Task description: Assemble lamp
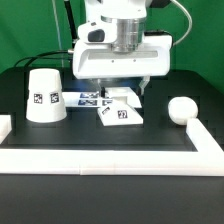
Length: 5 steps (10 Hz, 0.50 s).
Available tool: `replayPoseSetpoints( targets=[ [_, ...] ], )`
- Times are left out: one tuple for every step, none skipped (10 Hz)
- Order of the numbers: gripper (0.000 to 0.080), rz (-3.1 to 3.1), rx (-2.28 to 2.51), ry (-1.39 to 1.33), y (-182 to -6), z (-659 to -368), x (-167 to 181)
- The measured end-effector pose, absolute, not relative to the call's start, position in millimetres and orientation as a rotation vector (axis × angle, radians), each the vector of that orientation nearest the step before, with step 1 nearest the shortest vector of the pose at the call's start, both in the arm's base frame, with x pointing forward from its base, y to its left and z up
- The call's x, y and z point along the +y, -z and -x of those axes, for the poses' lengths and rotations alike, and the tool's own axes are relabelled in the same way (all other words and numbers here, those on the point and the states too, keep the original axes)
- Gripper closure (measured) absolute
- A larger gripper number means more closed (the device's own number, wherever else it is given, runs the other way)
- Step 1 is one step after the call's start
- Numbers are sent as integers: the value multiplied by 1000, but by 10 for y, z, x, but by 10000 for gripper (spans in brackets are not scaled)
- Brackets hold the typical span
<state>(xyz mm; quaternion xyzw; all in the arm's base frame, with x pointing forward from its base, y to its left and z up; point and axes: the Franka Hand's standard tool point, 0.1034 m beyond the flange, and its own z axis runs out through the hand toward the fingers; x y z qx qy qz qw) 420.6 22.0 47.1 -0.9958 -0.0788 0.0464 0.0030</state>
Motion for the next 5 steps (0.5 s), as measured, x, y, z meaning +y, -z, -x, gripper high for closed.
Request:
replayPoseSetpoints(
  targets=[
    [221, 3122, -248, -145, -472, -4208, 220],
    [265, 3122, -248, -145, -471, -4207, 220],
    [265, 3122, -248, -145, -471, -4207, 220],
    [265, 3122, -248, -145, -471, -4207, 220],
    [265, 3122, -249, -145, -471, -4207, 220]
  ],
)
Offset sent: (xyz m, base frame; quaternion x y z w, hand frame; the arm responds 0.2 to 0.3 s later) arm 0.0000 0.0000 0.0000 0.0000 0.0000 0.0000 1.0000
